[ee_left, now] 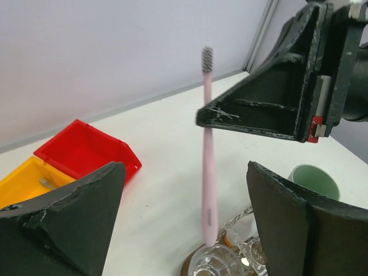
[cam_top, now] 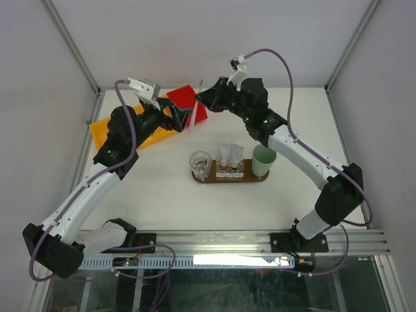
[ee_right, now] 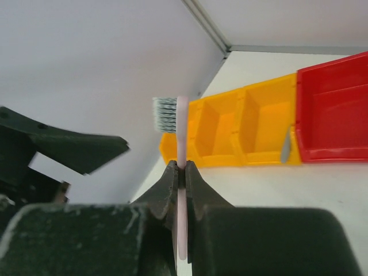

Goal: Prepare toiletry sets of a toothbrush and toothpaste on the tray

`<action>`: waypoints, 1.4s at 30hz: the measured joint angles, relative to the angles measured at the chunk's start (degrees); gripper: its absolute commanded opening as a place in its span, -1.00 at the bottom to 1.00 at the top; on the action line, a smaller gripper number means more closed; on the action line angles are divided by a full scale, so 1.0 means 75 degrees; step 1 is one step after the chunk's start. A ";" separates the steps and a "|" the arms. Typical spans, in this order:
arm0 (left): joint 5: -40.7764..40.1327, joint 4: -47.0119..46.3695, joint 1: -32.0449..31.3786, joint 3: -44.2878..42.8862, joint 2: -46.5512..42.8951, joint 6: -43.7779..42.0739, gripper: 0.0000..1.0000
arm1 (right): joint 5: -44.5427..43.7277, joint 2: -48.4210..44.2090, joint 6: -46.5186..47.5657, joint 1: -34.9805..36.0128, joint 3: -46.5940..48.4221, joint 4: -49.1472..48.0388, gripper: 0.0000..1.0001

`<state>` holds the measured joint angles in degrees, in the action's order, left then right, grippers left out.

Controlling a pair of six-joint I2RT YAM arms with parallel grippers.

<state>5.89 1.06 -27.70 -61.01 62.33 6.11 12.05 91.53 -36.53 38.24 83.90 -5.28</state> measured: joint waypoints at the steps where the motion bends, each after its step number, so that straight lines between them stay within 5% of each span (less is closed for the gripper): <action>1: 0.0003 -0.0020 0.0000 0.0003 -0.0052 0.0006 0.85 | 0.0050 -0.0146 0.0178 -0.0070 -0.0169 0.0012 -1.00; 19: -0.0213 -0.0230 0.0510 0.0114 -0.0341 0.0452 0.93 | 0.2658 -0.4517 0.4389 -0.0638 -0.4010 0.0245 -1.00; 30: -0.0210 -0.0268 0.0609 0.0114 -0.0280 0.0533 0.93 | 0.3182 -0.4602 0.4433 -0.0726 -0.6085 -0.1853 -1.00; 42: -0.0204 -0.0326 0.0708 0.0114 -0.0210 0.0670 0.93 | 0.2973 -0.4013 0.3995 -0.0740 -0.6866 -0.4153 -1.00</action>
<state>4.36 -1.39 -22.39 -60.16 60.75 11.14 34.35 61.43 -6.57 32.69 32.40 -36.42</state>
